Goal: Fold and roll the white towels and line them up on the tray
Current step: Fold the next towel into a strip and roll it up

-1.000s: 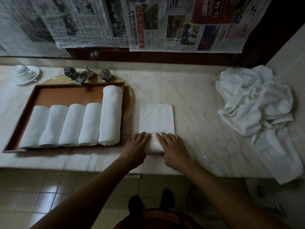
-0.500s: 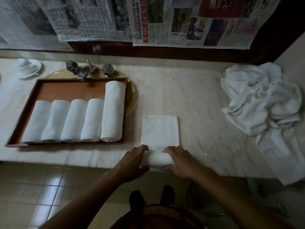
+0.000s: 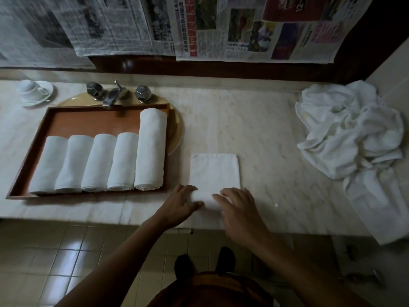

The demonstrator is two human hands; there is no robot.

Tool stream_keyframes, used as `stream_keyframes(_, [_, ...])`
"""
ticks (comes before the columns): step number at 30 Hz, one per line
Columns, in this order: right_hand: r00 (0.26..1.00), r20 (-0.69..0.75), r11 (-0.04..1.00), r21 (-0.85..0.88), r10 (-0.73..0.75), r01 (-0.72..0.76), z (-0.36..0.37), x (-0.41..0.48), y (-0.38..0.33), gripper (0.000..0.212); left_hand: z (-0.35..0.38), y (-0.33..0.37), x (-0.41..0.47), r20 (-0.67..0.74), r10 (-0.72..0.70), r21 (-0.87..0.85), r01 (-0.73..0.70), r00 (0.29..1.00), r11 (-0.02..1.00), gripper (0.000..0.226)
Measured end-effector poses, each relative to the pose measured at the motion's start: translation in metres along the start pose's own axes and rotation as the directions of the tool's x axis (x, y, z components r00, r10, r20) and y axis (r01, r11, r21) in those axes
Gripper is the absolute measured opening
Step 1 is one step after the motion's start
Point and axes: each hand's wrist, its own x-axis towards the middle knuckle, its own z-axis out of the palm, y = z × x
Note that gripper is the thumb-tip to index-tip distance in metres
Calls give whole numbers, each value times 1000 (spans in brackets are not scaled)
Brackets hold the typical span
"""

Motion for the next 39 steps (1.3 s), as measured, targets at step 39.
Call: stream_keyframes(39, [962, 272, 999, -45, -15, 28, -22, 15, 5, 68, -14, -1, -14, 122, 219, 294, -246, 968, 924, 72])
